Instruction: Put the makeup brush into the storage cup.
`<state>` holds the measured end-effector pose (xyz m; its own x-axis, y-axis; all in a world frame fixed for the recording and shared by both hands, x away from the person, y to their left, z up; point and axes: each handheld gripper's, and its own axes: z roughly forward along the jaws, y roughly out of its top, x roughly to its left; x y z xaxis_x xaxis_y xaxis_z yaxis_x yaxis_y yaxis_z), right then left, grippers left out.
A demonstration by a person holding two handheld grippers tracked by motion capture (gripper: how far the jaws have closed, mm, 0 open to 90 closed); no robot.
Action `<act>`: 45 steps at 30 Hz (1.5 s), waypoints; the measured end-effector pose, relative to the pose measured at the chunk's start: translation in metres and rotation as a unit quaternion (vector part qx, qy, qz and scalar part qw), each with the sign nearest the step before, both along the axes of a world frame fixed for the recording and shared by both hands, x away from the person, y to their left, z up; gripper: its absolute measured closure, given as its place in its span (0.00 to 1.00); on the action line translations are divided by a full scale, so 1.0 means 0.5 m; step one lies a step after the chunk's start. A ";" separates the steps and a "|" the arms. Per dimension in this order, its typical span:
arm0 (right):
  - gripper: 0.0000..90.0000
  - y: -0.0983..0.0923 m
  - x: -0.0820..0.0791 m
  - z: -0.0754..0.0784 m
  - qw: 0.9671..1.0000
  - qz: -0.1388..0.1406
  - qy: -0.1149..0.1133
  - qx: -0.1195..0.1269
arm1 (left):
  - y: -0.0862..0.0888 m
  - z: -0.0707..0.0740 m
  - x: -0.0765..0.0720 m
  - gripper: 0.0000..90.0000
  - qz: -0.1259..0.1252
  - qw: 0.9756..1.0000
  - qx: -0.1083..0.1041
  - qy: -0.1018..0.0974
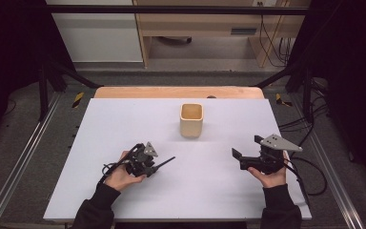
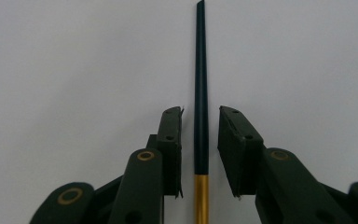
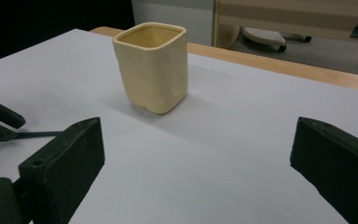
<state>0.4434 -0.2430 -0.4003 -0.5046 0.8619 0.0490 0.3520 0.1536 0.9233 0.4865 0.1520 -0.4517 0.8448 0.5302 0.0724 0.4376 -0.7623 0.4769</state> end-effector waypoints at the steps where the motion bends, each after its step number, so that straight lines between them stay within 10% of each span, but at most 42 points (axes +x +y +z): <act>1: 0.04 0.000 0.000 0.000 1.000 0.000 0.000 0.000 | -0.002 -0.002 0.001 0.78 -0.001 1.000 0.002 0.003; 31: 0.04 0.002 0.000 0.000 1.000 0.005 0.007 0.002 | -0.017 -0.001 -0.001 0.92 0.025 0.999 0.013 0.022; 45: 0.04 0.010 0.000 -0.002 1.000 0.015 0.010 -0.009 | 0.005 0.036 -0.019 0.92 0.018 0.998 -0.061 -0.001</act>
<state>0.4434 -0.2381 -0.4013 -0.5301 0.8468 0.0434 0.3650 0.1816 0.9131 0.4771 0.1544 -0.4339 0.8247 0.5655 0.0075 0.4629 -0.6827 0.5654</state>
